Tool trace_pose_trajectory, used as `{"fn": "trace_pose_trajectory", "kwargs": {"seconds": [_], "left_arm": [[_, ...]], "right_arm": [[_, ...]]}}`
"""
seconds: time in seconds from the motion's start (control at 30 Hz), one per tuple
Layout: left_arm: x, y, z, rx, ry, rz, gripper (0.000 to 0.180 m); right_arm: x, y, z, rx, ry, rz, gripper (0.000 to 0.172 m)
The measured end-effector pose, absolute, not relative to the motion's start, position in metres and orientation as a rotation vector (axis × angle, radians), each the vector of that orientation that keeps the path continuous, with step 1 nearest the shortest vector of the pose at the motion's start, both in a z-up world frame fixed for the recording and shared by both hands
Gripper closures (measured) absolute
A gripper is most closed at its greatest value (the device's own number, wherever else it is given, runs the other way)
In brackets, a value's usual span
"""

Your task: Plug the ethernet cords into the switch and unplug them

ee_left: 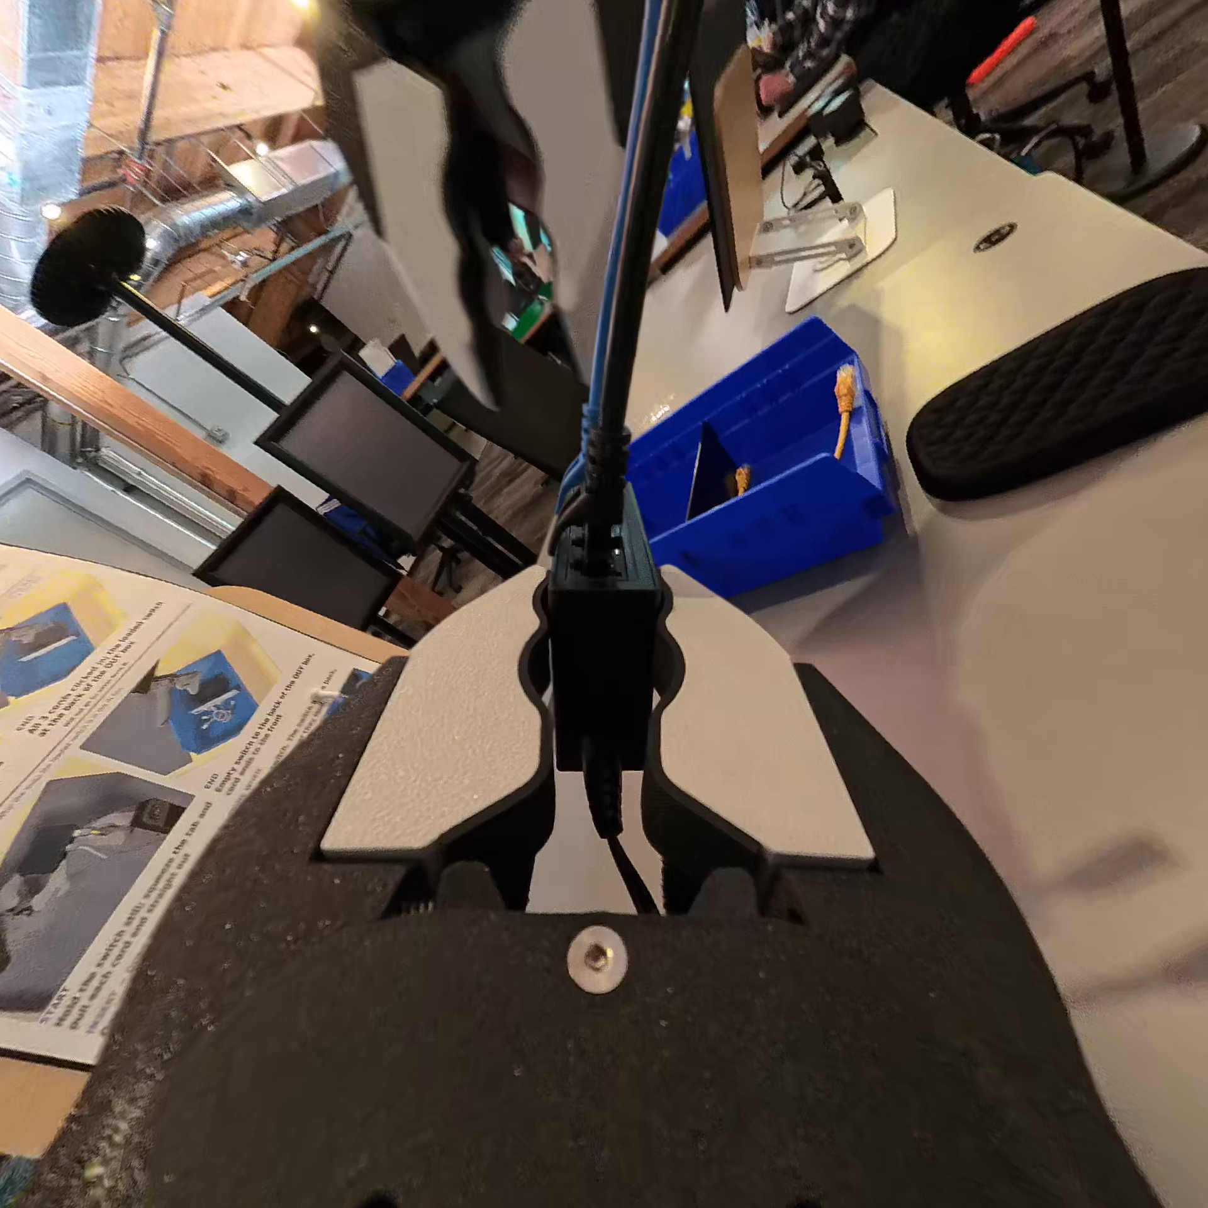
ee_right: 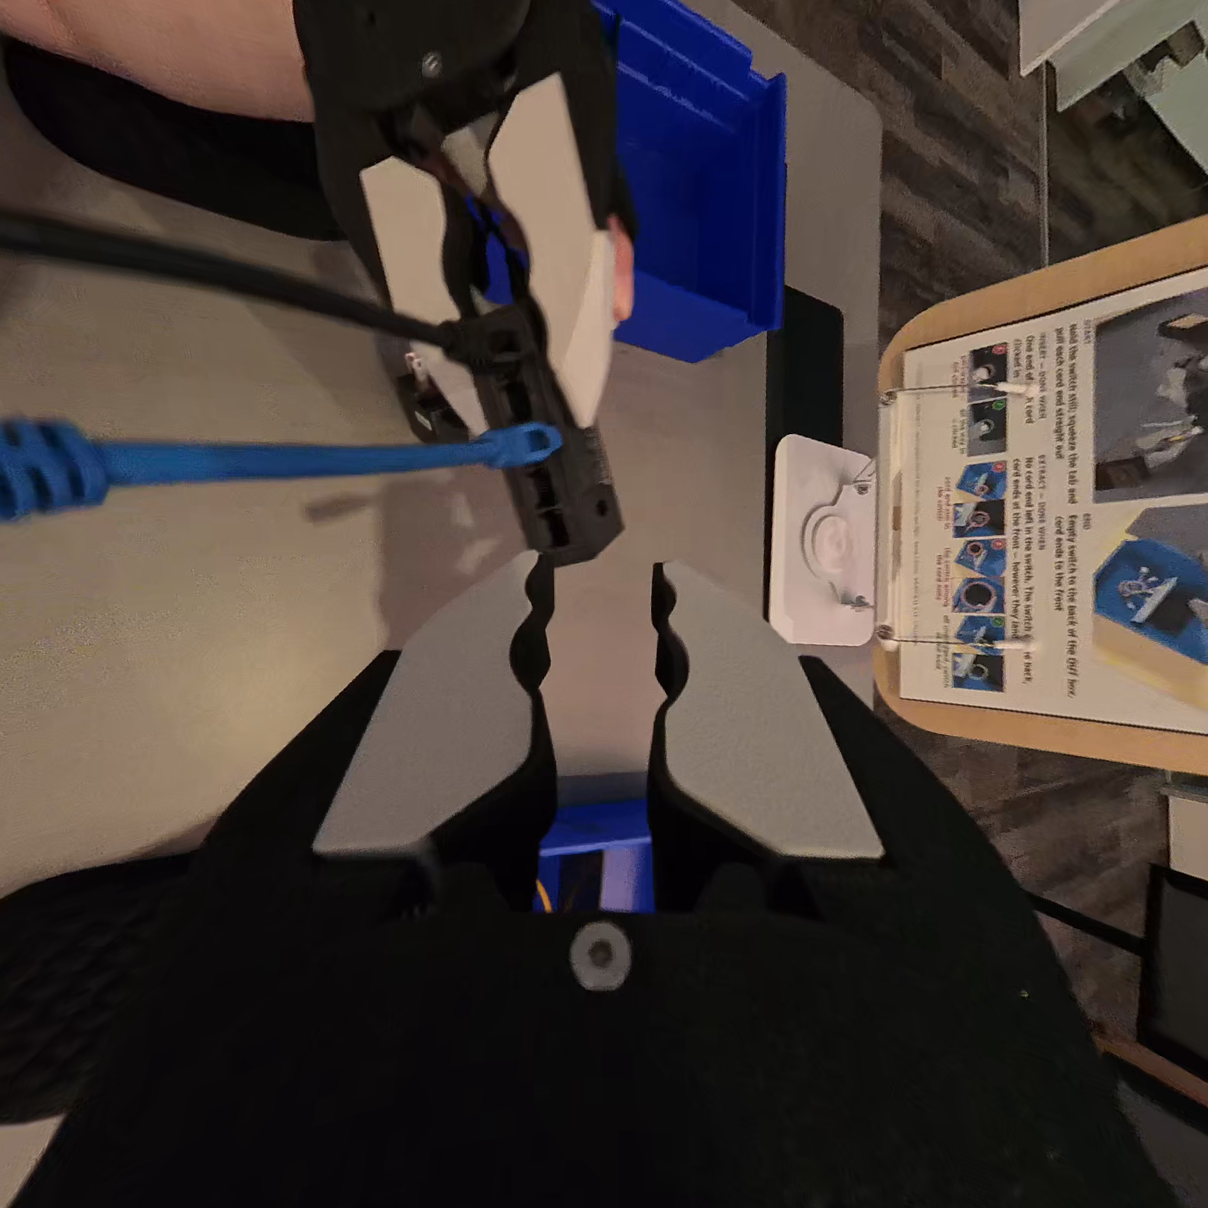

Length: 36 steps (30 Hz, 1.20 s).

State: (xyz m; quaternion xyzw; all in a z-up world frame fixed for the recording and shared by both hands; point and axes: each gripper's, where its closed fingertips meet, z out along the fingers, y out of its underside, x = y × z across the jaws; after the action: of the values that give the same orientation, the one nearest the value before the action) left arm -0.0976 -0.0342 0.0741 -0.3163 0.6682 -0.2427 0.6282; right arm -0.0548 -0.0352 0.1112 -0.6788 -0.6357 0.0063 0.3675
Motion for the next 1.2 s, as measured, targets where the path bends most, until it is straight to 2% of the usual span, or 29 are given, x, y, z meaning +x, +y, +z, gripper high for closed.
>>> {"fn": "trace_pose_trajectory", "kwargs": {"seconds": [0.33, 0.7, 1.2], "left_arm": [[-0.097, -0.039, 0.079, -0.741, 1.525, -0.541, 0.154], [-0.094, -0.038, 0.073, -0.773, 1.545, -0.539, 0.154], [-0.095, -0.035, 0.070, -0.747, 1.550, -0.536, 0.154]], "right_arm": [[-0.095, -0.048, 0.099, -1.465, -1.713, -0.071, 0.150], [-0.092, -0.039, 0.086, -1.485, -1.756, -0.221, 0.156], [-0.091, -0.036, 0.082, -1.525, -1.751, -0.254, 0.155]]}}
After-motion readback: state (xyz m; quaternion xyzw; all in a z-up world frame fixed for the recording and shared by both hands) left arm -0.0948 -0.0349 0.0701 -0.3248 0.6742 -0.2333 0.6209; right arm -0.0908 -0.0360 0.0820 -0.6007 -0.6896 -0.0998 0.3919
